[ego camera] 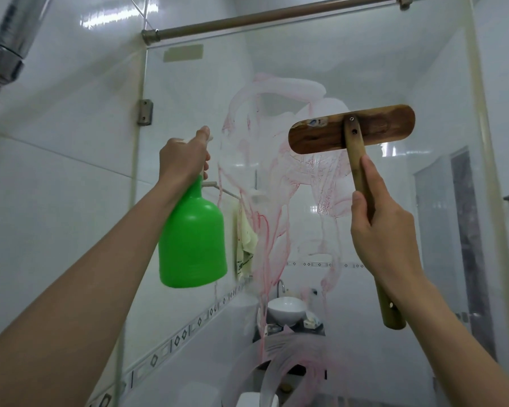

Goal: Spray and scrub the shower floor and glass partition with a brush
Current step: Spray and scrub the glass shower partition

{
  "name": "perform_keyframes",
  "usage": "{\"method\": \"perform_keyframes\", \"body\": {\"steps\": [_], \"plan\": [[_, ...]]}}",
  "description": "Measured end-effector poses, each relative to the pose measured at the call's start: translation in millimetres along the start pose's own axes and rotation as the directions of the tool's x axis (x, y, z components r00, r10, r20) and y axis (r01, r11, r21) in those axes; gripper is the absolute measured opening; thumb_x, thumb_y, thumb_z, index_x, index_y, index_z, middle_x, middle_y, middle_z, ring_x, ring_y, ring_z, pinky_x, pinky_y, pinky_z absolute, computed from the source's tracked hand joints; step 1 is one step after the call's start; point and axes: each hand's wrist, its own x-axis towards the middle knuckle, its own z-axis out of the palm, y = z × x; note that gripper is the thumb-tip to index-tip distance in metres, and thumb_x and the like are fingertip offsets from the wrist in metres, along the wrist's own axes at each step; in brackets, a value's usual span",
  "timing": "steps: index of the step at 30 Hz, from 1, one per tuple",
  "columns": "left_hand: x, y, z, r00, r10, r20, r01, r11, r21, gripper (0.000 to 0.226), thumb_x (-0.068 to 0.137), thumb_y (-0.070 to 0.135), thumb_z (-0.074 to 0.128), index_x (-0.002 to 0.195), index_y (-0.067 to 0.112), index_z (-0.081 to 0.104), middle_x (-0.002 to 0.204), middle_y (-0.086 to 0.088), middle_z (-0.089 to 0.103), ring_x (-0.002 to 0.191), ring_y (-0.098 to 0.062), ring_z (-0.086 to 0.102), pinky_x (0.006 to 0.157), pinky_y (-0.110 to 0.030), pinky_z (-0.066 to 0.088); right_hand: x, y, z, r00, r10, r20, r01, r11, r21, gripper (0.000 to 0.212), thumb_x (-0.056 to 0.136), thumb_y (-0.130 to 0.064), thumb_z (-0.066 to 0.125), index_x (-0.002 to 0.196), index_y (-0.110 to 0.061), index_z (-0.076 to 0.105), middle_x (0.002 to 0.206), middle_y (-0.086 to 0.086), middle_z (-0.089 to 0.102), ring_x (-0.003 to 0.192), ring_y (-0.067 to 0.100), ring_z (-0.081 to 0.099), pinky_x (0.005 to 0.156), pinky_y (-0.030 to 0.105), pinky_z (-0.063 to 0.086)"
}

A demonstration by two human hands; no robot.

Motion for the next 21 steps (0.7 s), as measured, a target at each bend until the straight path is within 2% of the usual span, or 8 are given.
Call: {"method": "perform_keyframes", "body": {"steps": [2, 5, 8, 13, 17, 21], "plan": [[5.3, 4.0, 2.6, 1.0, 0.009, 0.024, -0.008, 0.999, -0.049, 0.044, 0.095, 0.049, 0.056, 0.084, 0.01, 0.073, 0.074, -0.002, 0.072, 0.063, -0.02, 0.069, 0.072, -0.033, 0.059, 0.0, 2.0, -3.7, 1.0, 0.009, -0.003, -0.009, 1.0, -0.012, 0.055, 0.102, -0.023, 0.039, 0.152, -0.037, 0.018, 0.06, 0.003, 0.052, 0.048, 0.018, 0.049, 0.044, 0.029, 0.047], [8.1, 10.4, 8.7, 0.999, 0.02, 0.05, -0.018, 0.999, -0.051, 0.041, 0.097, 0.046, 0.055, 0.093, 0.01, 0.073, 0.072, -0.001, 0.068, 0.06, -0.017, 0.065, 0.066, -0.03, 0.058, -0.3, 5.5, -8.8, 1.0, 0.015, -0.011, -0.016, 1.0, -0.02, 0.055, 0.102, -0.024, 0.039, 0.152, -0.036, 0.019, 0.061, 0.002, 0.053, 0.047, 0.015, 0.049, 0.044, 0.024, 0.042], [8.5, 15.9, 16.5, 0.999, 0.041, 0.035, -0.039, 0.998, -0.058, 0.041, 0.095, 0.048, 0.056, 0.081, 0.012, 0.071, 0.07, -0.001, 0.069, 0.06, -0.018, 0.066, 0.069, -0.032, 0.058, 0.0, 6.9, -14.9, 1.0, 0.018, -0.014, -0.019, 0.999, -0.032, 0.055, 0.102, -0.023, 0.039, 0.152, -0.035, 0.019, 0.06, 0.0, 0.051, 0.047, 0.013, 0.047, 0.045, 0.017, 0.035], [-4.4, 25.7, 36.5, 0.994, 0.045, 0.105, -0.036, 0.996, -0.086, 0.039, 0.096, 0.044, 0.058, 0.09, 0.008, 0.07, 0.069, -0.001, 0.065, 0.055, -0.015, 0.061, 0.047, -0.022, 0.053, 1.4, 6.0, -20.5, 0.999, 0.035, -0.028, -0.036, 0.998, -0.048, 0.055, 0.102, -0.022, 0.039, 0.151, -0.035, 0.02, 0.061, 0.003, 0.052, 0.049, 0.015, 0.047, 0.044, 0.016, 0.031], [-16.8, 25.7, 51.4, 0.975, 0.059, 0.214, -0.023, 0.986, -0.168, 0.035, 0.098, 0.043, 0.058, 0.09, 0.013, 0.072, 0.071, -0.003, 0.07, 0.059, -0.018, 0.066, 0.062, -0.032, 0.061, 3.1, 6.8, -22.5, 0.999, 0.044, -0.028, -0.045, 0.998, -0.054, 0.055, 0.102, -0.021, 0.039, 0.151, -0.035, 0.02, 0.064, 0.006, 0.055, 0.051, 0.019, 0.05, 0.044, 0.02, 0.035], [-30.8, 25.4, 67.0, 0.967, 0.059, 0.247, -0.031, 0.993, -0.116, 0.041, 0.098, 0.047, 0.056, 0.086, 0.011, 0.071, 0.072, -0.002, 0.068, 0.059, -0.017, 0.064, 0.061, -0.029, 0.058, 4.0, 7.2, -25.7, 0.999, 0.039, -0.036, -0.041, 0.997, -0.059, 0.055, 0.102, -0.021, 0.039, 0.151, -0.034, 0.021, 0.066, 0.008, 0.056, 0.053, 0.021, 0.052, 0.045, 0.024, 0.039]]}}
